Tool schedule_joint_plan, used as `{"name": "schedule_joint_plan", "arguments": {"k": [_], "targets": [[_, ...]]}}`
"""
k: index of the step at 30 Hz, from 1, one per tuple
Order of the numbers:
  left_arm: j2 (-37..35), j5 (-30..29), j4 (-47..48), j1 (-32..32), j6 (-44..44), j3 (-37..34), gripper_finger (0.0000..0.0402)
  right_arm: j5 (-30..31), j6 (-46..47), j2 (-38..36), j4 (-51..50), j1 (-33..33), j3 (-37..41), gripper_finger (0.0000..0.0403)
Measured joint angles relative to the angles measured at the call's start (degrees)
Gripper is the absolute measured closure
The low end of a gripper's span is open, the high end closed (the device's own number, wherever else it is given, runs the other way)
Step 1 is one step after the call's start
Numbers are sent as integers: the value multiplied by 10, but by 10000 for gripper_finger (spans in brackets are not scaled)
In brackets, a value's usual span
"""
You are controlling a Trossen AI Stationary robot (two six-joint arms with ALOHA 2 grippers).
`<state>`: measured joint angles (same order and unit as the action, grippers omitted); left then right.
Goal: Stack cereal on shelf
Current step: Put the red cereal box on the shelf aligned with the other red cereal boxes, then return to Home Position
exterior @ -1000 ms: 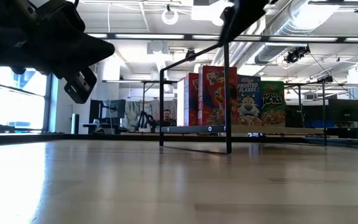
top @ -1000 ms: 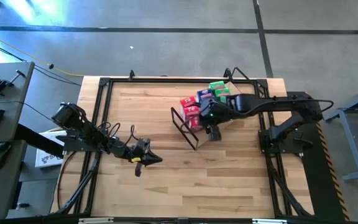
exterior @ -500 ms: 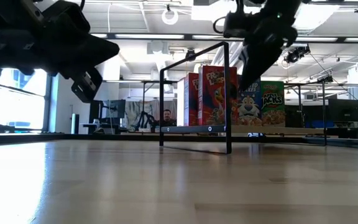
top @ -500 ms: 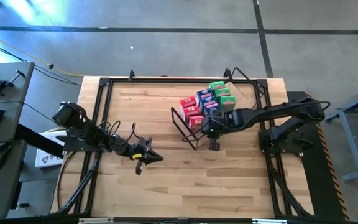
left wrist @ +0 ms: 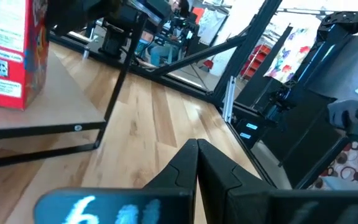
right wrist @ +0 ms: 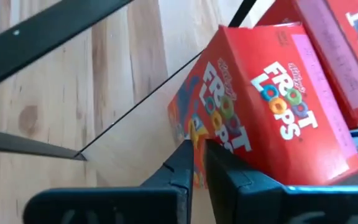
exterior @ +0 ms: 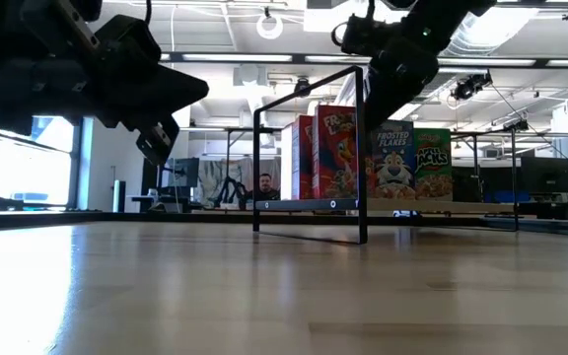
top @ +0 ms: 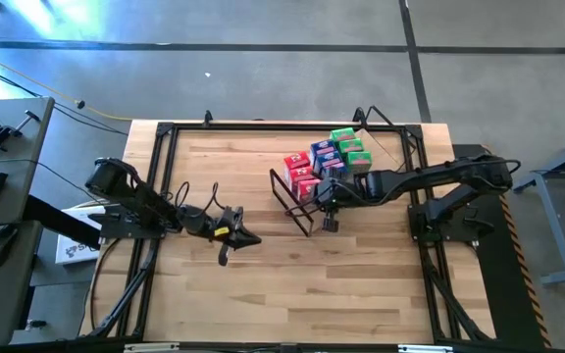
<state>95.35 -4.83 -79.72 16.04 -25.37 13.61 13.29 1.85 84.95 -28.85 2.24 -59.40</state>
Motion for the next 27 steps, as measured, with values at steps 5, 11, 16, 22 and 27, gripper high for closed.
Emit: {"name": "schedule_joint_plan", "arguments": {"k": [5, 11, 16, 22, 27], "targets": [[0, 44, -25, -27, 9, -1, 401, 2, -22, -21, -1, 24, 1, 382], [-31, 85, -46, -71, 19, -36, 401, 13, -10, -131, 112, 77, 129, 399], [-81, 127, -34, -133, 16, -70, 401, -43, 7, -257, 238, 97, 260, 402], [-161, 172, 65, -202, 32, -94, 401, -13, -6, -430, 281, 118, 364, 402], [-228, 196, 169, -249, 52, -95, 401, -9, -36, -559, 274, 111, 411, 403]]}}
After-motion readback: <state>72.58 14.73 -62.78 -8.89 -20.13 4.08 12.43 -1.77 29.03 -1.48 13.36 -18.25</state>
